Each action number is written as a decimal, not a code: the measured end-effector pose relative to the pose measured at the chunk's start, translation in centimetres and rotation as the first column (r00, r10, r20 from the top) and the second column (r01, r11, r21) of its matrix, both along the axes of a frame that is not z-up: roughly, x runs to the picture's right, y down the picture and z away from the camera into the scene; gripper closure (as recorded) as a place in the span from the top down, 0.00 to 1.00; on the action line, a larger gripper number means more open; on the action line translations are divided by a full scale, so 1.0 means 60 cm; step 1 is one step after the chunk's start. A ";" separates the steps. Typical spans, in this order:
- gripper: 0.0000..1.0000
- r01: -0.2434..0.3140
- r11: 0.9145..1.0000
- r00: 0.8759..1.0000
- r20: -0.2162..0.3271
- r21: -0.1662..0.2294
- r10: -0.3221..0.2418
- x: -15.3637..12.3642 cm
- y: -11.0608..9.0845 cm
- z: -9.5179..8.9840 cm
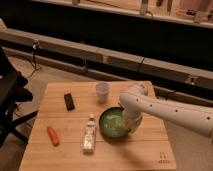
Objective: Drag the ceramic bowl in a circle
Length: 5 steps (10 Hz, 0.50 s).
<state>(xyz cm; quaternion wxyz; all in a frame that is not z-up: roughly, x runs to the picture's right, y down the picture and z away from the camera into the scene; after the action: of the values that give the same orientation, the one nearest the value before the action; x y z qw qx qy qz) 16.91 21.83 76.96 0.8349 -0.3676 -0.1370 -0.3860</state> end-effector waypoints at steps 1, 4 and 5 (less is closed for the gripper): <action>0.01 -0.002 1.000 1.000 0.001 0.002 0.002 0.007 0.001 -0.001; 0.01 -0.005 1.000 1.000 -0.002 0.005 0.005 -0.028 -0.002 0.001; 0.01 -0.007 1.000 1.000 -0.004 0.005 0.007 -0.033 -0.002 0.001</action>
<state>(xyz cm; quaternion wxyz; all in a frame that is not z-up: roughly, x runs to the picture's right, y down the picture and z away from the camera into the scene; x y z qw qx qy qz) 14.91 21.70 77.02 0.8374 -0.3659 -0.1356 -0.3827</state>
